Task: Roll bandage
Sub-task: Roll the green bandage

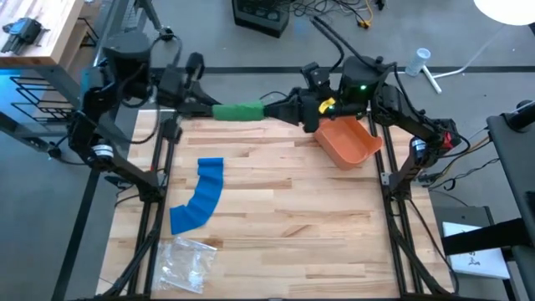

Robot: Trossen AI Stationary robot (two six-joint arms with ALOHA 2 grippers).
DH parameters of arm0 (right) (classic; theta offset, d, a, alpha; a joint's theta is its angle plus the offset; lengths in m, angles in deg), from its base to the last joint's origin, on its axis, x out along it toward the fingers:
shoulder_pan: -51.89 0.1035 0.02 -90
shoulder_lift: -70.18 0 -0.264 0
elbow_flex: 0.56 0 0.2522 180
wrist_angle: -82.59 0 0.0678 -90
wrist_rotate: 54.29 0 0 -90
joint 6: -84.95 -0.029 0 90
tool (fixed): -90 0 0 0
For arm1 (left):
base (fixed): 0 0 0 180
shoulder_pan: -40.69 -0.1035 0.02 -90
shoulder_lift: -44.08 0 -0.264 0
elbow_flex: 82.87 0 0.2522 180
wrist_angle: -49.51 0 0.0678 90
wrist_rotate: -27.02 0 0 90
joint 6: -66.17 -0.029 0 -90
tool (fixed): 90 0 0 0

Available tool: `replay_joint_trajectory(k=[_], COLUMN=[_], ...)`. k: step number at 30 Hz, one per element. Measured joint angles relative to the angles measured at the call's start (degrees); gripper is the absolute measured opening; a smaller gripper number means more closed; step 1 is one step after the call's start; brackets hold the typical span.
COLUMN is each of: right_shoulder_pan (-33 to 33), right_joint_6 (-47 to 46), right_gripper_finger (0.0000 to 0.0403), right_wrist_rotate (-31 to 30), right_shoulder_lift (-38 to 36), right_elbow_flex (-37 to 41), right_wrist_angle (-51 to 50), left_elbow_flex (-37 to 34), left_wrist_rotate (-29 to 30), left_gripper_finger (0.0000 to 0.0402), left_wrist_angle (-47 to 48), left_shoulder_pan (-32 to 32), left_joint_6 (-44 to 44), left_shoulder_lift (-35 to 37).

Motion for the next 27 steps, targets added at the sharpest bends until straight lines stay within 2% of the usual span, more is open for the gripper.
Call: replay_joint_trajectory(k=[3, 6, 11, 18, 27], right_shoulder_pan=[-0.1, 0.0, 0.0, 1.2, 1.6], right_joint_6=[4.7, 11.9, 25.2, 44.5, 52.8], right_gripper_finger=[0.0116, 0.0113, 0.0105, 0.0086, 0.0076], right_wrist_rotate=[-0.1, 0.1, -0.6, -1.2, -4.4], right_shoulder_lift=[-1.9, -2.9, -3.3, -2.4, 0.8], right_elbow_flex=[-0.2, -0.2, -0.1, -0.2, -0.1], right_wrist_angle=[0.3, 0.1, 1.7, 6.3, 2.0], left_elbow_flex=[0.2, 0.2, 0.0, 0.1, 0.0], left_wrist_rotate=[-0.8, 2.7, 8.2, 9.9, 10.0], left_gripper_finger=[0.0007, 0.0006, 0.0006, 0.0005, 0.0005], left_wrist_angle=[-0.8, -0.6, 0.8, 3.7, 3.8], left_shoulder_pan=[0.0, -0.2, -0.2, -0.3, -0.3], left_joint_6=[2.1, 5.4, 14.4, 27.1, 36.9], left_shoulder_lift=[2.2, 2.9, 2.2, 0.2, -1.1])
